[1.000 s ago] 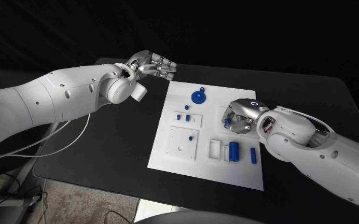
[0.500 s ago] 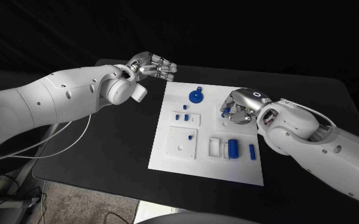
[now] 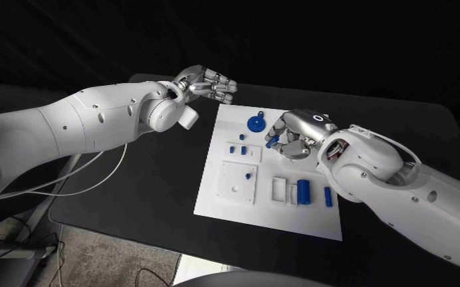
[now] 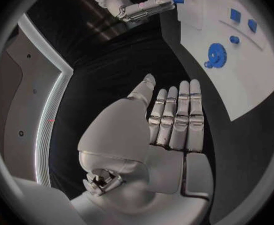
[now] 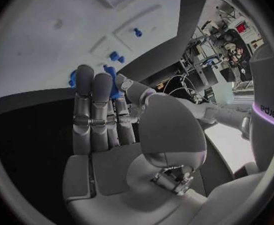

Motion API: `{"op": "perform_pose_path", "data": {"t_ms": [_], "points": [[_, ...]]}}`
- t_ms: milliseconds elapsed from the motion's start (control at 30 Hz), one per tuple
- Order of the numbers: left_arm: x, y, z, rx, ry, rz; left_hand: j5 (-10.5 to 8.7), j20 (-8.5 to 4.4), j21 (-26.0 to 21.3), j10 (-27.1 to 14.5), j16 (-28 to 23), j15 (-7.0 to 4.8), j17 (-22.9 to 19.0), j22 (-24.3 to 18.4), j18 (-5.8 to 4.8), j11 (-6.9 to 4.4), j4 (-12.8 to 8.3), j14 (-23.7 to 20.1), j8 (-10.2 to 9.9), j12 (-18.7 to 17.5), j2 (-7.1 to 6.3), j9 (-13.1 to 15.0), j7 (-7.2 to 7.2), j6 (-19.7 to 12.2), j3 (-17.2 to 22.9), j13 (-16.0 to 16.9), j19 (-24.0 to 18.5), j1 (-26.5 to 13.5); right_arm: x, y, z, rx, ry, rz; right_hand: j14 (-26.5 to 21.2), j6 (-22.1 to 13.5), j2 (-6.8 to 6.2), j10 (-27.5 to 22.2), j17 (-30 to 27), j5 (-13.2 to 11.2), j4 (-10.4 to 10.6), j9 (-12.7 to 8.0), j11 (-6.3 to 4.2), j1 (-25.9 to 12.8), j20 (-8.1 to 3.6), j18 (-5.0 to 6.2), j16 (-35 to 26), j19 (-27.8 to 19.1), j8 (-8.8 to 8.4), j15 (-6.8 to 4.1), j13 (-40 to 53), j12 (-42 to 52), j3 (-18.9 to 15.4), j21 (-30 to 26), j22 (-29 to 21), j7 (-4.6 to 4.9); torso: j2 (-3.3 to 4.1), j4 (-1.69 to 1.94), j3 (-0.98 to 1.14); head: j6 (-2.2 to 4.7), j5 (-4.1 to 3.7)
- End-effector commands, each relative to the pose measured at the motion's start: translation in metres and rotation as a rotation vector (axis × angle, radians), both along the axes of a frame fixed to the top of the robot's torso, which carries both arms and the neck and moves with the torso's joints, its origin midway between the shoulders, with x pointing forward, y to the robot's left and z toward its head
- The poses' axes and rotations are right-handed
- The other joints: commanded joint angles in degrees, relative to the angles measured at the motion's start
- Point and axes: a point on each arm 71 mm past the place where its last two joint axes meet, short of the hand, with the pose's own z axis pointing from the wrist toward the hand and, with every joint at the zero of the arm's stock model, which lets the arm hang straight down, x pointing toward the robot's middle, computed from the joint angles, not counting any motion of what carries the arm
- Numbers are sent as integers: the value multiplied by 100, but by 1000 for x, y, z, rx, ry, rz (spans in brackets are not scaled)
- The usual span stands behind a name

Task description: Assemble the parts on the task board

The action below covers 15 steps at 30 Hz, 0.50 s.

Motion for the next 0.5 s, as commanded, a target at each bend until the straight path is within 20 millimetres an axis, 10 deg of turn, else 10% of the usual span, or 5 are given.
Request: {"op": "perform_pose_path", "data": {"t_ms": [33,500], "points": [[0,-2,2,-14,-13,-5,7,-8,-8,-5,12,8,4,-5,0,9,-9,-16,2,22,30,0,-3,20,-20,-4,39,27,-8,14,-5,4,-4,48,15,21,38,326,8,16,-46,7,-291,-19,-13,106,-28,13,20,-32,9,19,3,-36,9,19,0,3,0,-20,93],[1,-11,2,-16,-17,-11,19,-8,-6,-8,13,8,4,-22,0,10,-13,-14,2,22,29,0,0,16,-17,-4,45,30,-41,65,-42,-36,17,191,21,19,61,322,16,14,-83,4,-290,-23,-13,109,-48,28,20,-31,9,19,1,-68,39,19,9,3,13,-97,259]]}}
